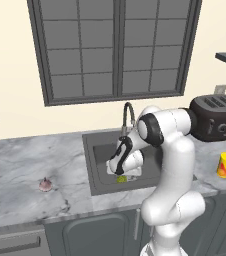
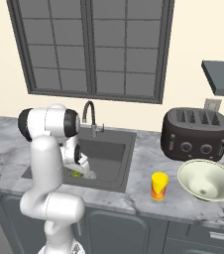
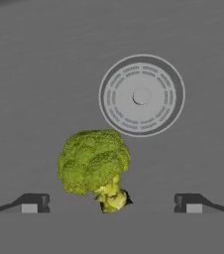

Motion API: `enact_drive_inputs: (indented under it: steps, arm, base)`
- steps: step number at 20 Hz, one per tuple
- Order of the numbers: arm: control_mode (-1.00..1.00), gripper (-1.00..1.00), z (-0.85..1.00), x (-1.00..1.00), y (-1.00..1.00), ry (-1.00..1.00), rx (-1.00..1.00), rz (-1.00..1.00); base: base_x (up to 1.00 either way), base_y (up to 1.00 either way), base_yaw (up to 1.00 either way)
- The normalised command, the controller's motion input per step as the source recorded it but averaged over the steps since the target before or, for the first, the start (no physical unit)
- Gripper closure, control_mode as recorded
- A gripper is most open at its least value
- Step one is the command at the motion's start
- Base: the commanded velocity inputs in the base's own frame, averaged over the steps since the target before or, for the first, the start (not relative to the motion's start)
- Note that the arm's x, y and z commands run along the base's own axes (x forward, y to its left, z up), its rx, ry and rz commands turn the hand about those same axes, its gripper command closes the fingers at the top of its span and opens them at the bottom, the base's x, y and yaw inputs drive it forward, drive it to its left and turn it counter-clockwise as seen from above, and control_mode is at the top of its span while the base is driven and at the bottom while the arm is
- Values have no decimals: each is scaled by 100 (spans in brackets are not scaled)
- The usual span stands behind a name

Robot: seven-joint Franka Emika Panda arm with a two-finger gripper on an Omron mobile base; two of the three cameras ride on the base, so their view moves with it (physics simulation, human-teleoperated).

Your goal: Remove the garlic and broccoli from the sink. Then move the bowl and cup from the counter to the sink for washing.

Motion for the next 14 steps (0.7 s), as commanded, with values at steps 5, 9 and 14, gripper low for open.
enact_drive_inputs:
  steps: [5, 9, 14]
  arm:
    - [-100, -100, -16, 11, 4, 0, 0, 0]
    - [-100, -100, -17, 11, 3, 0, -1, 0]
    - [-100, -100, -16, 11, 2, 0, -1, 0]
  base:
    - [0, 0, 0]
    - [0, 0, 0]
    - [0, 0, 0]
